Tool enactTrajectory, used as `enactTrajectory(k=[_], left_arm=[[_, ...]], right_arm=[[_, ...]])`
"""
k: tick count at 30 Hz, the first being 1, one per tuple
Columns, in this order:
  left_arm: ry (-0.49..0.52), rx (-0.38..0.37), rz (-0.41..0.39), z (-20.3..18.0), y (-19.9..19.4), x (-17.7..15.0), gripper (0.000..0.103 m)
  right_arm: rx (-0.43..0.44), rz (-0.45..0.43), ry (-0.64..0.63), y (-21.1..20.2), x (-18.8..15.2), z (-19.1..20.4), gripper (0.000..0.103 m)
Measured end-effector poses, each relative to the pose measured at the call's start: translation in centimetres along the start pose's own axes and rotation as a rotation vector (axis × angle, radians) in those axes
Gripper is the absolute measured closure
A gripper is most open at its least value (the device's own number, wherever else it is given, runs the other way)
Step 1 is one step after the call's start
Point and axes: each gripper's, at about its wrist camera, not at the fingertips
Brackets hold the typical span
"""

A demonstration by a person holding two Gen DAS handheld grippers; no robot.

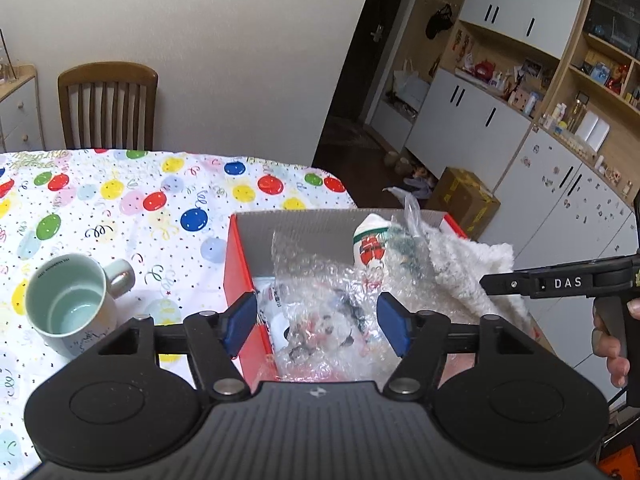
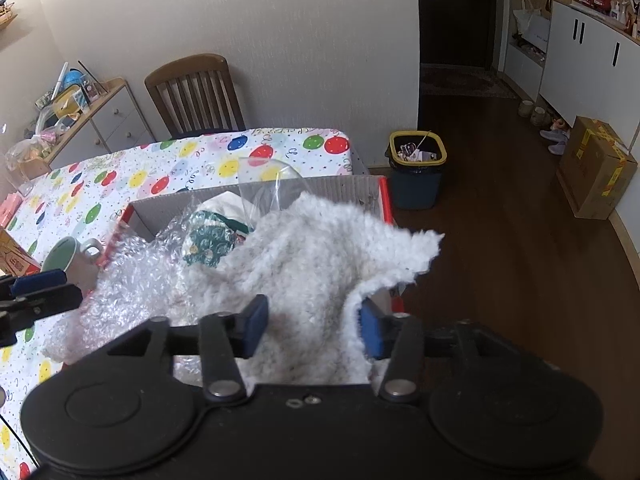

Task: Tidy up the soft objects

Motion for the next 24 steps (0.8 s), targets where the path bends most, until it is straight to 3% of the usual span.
enactTrajectory(k=[13,24], left_arm=[[0.039,-0.011,-0.068,-1.0,-3.8,0.3,0.026],[0.102,-0.059,-0.105,-2.3,-7.5,-0.4,0.021]], right_arm=[[0.007,-0.089,-0.035,-4.8,-0.4,1.3,0.027],[0.055,-0.226,-0.086,-10.4,-3.1,4.7,0.012]])
Point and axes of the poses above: each gripper's, at about its wrist camera, not at the fingertips, and y roughly the way its jaws point, z to its left, x to its top, and after that the axes turned 1 degree about y, right-handed
